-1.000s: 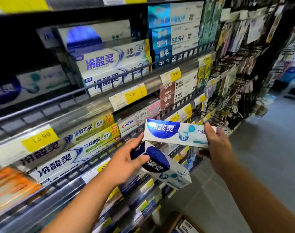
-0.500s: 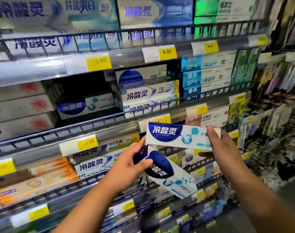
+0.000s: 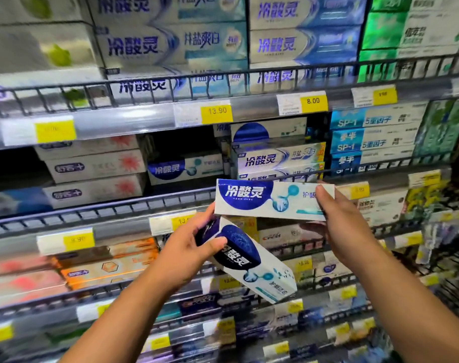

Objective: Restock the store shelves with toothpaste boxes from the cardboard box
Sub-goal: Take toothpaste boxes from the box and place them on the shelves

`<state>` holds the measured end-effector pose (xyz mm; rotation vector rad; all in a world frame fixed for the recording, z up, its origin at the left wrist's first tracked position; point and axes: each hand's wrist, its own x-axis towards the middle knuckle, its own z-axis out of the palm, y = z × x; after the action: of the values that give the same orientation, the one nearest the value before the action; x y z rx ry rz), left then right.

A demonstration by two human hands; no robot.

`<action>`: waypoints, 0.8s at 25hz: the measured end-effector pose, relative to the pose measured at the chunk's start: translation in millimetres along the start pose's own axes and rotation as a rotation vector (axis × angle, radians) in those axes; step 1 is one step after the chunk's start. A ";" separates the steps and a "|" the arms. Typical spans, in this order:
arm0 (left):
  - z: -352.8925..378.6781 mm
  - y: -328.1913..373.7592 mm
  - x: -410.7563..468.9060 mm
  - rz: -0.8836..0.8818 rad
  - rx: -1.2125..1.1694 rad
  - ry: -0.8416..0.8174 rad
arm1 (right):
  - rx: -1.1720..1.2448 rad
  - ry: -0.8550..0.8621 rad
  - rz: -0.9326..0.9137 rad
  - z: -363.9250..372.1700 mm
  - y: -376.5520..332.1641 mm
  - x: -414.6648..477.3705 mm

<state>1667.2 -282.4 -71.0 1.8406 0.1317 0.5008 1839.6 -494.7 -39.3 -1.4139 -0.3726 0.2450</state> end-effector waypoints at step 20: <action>-153.9 29.4 -19.1 -0.055 0.146 0.160 | -0.332 -0.067 -0.342 162.7 -33.5 22.4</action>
<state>1583.5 -162.5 -11.4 1.9324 0.3341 0.6138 1794.1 -342.6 14.5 -1.6394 -0.7270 -0.0524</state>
